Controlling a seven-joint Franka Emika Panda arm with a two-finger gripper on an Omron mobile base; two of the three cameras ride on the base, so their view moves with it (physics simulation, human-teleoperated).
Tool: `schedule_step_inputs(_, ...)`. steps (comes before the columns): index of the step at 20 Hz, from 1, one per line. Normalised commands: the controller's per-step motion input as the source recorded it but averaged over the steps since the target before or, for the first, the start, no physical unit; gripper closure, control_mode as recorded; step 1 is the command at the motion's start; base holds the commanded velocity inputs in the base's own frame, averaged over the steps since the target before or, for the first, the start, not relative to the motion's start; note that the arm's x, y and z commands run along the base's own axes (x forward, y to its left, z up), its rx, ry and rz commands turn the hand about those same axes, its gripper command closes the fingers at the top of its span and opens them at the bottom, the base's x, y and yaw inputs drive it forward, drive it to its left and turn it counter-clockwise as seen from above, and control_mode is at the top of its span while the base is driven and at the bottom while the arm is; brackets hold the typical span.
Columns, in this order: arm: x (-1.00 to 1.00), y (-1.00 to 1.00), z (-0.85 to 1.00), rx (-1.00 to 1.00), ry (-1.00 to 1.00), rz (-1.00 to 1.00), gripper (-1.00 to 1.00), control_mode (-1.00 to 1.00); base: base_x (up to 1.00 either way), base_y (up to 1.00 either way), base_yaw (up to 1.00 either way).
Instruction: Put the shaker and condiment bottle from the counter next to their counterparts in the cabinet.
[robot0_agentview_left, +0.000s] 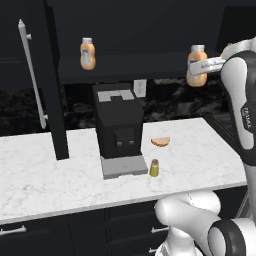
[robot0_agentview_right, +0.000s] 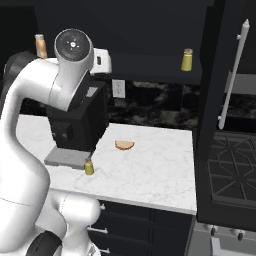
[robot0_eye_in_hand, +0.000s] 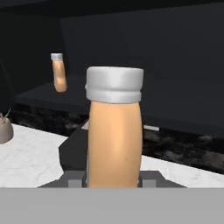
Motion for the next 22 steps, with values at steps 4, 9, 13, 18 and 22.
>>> schedule_step_inputs(4, -0.05, 0.43, 0.45, 0.00, -0.25, 0.00, 1.00, -1.00, 0.00, 0.00, 0.00)
schedule_step_inputs(9, 0.00, 0.47, 0.12, 0.00, -0.15, 0.05, 1.00, -1.00, 0.00, 0.00, 0.00)
schedule_step_inputs(13, 0.04, 0.44, 0.00, 0.01, -0.15, 0.03, 1.00, -1.00, 0.00, 0.00, 0.00)
schedule_step_inputs(18, 0.47, 0.21, 0.13, 0.08, 0.01, 0.00, 1.00, -1.00, 0.00, 0.00, 0.00)
schedule_step_inputs(22, 0.68, 0.27, 0.00, 0.01, 0.18, 0.04, 1.00, -1.00, 0.00, 0.00, 0.00)
